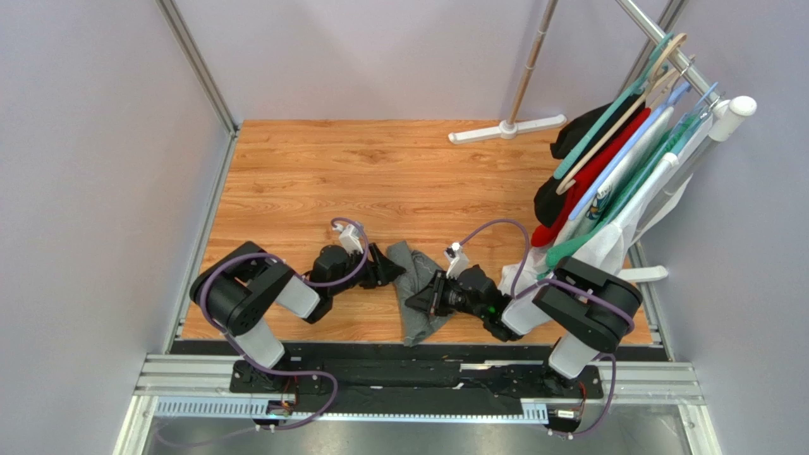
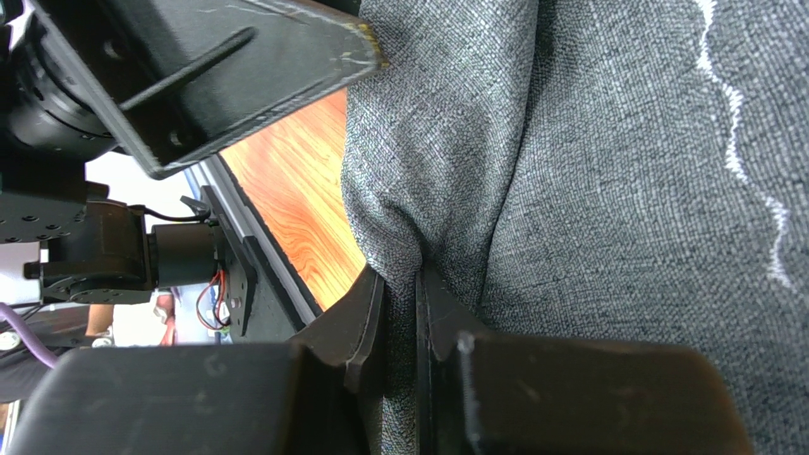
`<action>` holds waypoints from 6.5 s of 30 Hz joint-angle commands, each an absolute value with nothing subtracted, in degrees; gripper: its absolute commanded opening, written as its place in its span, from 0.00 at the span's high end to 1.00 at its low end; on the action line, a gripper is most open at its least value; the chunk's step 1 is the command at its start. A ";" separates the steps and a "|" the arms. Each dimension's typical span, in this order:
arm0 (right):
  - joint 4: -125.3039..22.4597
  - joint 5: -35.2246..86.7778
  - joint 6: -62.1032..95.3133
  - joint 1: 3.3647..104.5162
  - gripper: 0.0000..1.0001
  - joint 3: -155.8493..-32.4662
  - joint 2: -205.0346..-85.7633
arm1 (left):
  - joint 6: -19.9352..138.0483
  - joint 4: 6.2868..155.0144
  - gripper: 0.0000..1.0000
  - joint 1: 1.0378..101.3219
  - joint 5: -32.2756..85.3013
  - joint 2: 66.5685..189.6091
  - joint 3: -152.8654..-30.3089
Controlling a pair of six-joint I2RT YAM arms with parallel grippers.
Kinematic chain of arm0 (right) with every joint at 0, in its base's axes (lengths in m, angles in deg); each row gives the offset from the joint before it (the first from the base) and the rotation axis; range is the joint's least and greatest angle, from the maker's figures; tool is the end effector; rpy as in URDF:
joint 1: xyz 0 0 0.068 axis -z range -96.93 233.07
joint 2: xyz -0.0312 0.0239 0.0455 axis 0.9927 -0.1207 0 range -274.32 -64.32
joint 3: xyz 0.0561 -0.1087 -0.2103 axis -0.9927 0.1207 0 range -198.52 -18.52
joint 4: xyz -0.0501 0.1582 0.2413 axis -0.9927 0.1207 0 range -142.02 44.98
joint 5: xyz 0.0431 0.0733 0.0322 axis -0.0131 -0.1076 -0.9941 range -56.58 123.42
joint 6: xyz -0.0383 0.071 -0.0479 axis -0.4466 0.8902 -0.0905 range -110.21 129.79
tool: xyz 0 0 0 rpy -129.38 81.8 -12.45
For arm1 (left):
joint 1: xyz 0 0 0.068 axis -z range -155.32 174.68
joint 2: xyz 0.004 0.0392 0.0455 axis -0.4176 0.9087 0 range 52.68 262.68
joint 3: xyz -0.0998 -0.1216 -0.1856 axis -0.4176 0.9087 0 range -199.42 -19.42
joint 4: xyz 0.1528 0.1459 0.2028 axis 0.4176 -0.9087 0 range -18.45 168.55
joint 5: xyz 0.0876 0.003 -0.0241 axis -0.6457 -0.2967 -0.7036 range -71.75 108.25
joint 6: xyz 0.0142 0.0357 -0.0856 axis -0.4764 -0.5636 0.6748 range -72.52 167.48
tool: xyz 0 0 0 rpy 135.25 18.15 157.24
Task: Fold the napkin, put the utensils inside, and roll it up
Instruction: Roll the napkin with the utensil
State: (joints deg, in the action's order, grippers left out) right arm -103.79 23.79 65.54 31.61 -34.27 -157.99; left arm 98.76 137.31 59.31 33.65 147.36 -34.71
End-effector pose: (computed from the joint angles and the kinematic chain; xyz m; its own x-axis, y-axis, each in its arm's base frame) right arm 0.1716 0.2380 0.0174 -0.8693 0.2167 -0.4443 -0.2596 0.5646 0.7834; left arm 0.2299 -0.1860 0.0288 -0.7683 -0.3836 -0.5124 0.2445 0.5640 -0.7887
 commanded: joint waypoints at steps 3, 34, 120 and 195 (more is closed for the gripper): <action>-103.17 22.96 65.78 32.62 1.00 -32.67 -162.84 | 99.24 139.98 0.46 60.71 34.69 150.41 -37.26; -46.41 55.63 40.48 20.06 0.23 -63.77 -147.02 | 84.83 104.22 1.00 61.77 19.04 138.29 -48.15; -106.87 24.54 61.91 31.92 1.00 -34.78 -162.41 | 95.47 135.67 0.31 57.90 36.88 149.35 -40.77; -86.90 37.20 50.75 23.83 1.00 -47.71 -158.54 | 85.26 91.72 0.17 55.79 25.72 120.36 -47.29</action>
State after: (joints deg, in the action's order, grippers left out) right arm -78.56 42.48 47.26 22.25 -52.98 -158.82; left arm 83.68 89.73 56.32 24.40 122.46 -50.73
